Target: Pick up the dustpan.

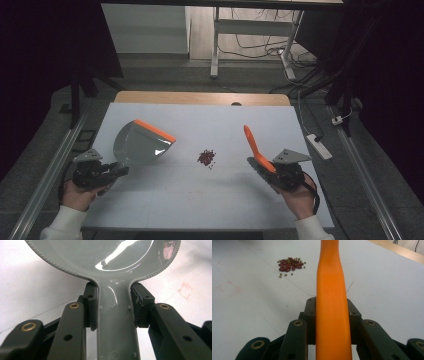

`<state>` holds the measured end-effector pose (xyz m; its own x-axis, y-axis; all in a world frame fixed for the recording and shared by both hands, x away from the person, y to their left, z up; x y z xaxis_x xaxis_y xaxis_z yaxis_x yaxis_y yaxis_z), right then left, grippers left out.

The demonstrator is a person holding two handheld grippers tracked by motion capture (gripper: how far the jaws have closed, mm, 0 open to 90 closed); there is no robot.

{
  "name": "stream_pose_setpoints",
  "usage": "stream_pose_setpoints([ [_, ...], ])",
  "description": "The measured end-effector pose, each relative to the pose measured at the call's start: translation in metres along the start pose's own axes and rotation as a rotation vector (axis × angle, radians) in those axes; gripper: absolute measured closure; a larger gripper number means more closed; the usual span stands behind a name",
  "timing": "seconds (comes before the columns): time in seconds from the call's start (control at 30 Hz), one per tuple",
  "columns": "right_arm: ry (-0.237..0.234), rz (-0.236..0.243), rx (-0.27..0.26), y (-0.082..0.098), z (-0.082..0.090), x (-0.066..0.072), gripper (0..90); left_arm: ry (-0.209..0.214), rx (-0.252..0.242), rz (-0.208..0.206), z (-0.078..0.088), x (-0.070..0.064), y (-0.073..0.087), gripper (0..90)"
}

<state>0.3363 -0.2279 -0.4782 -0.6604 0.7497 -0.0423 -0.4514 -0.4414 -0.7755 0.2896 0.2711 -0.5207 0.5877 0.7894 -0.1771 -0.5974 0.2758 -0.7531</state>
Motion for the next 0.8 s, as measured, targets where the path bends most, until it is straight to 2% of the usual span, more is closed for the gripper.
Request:
stream_pose_setpoints([
  [0.23,-0.011,0.020,-0.001,-0.001,-0.001,0.003,70.0,0.018,-0.015,-0.041,0.004,-0.009,-0.007,62.1],
  [0.43,-0.015,0.007,-0.024,-0.003,0.001,0.004,70.0,0.034,-0.013,-0.099,0.003,-0.017,-0.009,62.1],
  [0.6,-0.026,-0.001,-0.036,-0.006,0.000,0.004,70.0,0.068,-0.010,-0.134,0.002,-0.024,-0.013,62.1],
  [0.73,-0.031,-0.008,-0.038,-0.012,-0.004,0.004,70.0,0.063,0.004,-0.168,0.000,-0.029,-0.014,62.0],
  [0.8,-0.031,-0.007,-0.039,-0.016,-0.005,0.004,70.0,0.076,0.006,-0.183,0.001,-0.031,-0.016,62.0],
])
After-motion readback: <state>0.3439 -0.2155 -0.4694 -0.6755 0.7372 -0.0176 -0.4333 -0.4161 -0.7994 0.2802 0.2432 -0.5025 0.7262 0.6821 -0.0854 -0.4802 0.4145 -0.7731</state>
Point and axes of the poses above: each handheld gripper's, and its own axes: z roughly backward along the jaws, y roughly out of its underside, x roughly to its left, the point moved 5 cm from there along -z, roughly forward along the jaws, and after that the axes turned 5 degrees about -z, right-handed, at the moved point
